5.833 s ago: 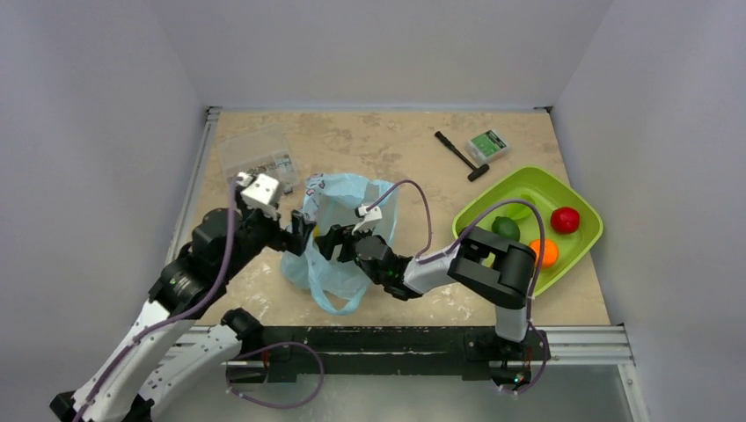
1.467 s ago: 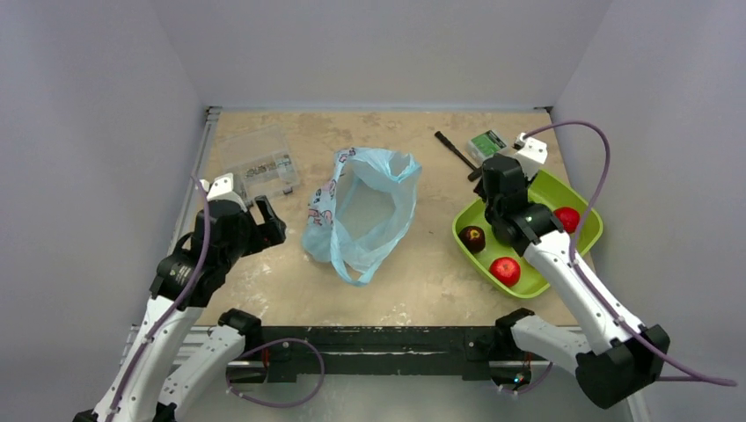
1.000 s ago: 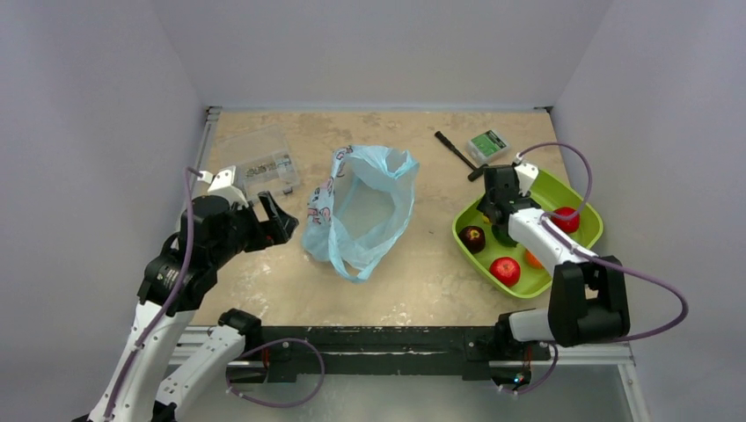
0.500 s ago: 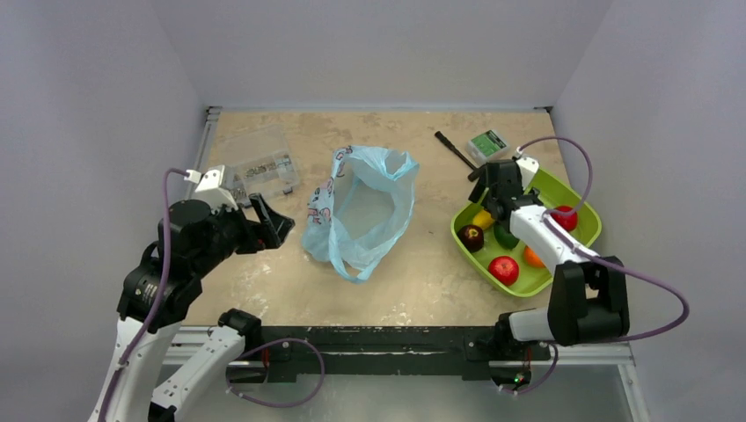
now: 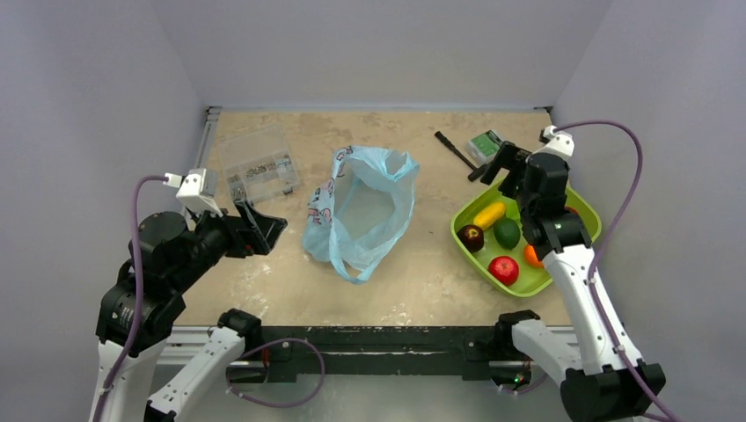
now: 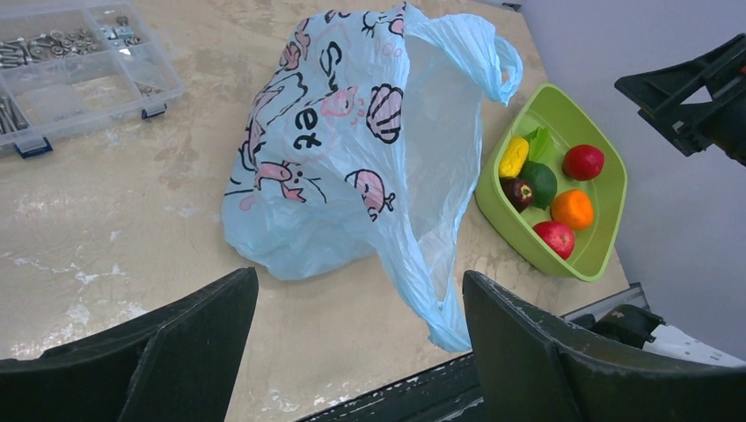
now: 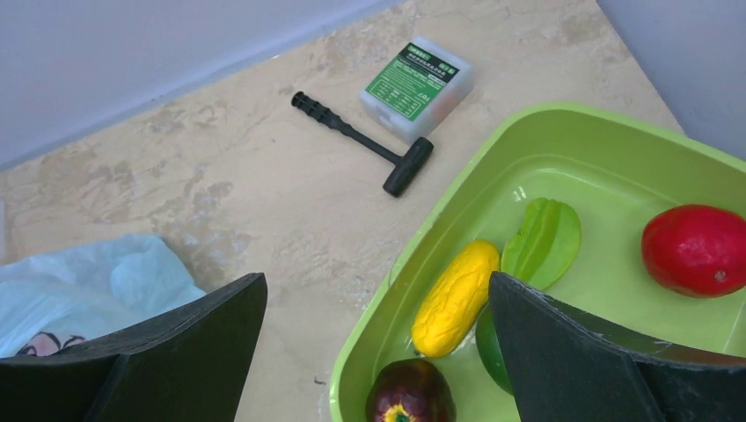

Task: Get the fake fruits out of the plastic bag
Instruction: Place the fake fruit in the bin, then reset both arms

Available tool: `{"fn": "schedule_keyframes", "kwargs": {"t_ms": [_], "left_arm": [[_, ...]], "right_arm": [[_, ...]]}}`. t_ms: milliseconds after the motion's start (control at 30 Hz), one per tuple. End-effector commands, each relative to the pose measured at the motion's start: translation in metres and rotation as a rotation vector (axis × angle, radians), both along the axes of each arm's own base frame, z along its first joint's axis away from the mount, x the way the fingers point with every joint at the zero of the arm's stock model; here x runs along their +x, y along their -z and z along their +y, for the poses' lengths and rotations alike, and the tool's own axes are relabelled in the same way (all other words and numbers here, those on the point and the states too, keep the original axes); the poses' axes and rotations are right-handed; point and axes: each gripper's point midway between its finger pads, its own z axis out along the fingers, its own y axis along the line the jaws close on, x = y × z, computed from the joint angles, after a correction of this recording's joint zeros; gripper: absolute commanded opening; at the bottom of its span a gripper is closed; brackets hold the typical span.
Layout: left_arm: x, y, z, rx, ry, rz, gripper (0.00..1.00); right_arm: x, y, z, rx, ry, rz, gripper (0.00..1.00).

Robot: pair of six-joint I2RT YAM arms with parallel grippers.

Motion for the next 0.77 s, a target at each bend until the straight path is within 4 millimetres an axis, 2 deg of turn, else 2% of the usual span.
{"fn": "schedule_keyframes", "kwargs": {"t_ms": [0,200,400,600,733], "left_arm": [[-0.003,-0.025,-0.001,0.010,0.037,-0.093,0.86],[-0.011,-0.065,0.006,-0.005,0.031,-0.299,0.86],[-0.019,-0.088,0.022,-0.016,-0.033,-0.409,0.86],[-0.025,-0.095,0.024,-0.010,-0.028,-0.461,0.86],[-0.027,-0.099,0.022,-0.019,-0.012,-0.487,0.86]], "right_arm": [[-0.015,-0.030,0.005,-0.014,-0.061,-0.055,0.99],[-0.051,-0.097,0.002,0.006,-0.081,-0.248,0.99],[-0.075,-0.136,0.001,0.022,-0.089,-0.361,0.99],[-0.087,-0.156,-0.005,0.015,-0.071,-0.424,0.99],[-0.091,-0.153,-0.011,0.008,-0.039,-0.403,0.99]]}}
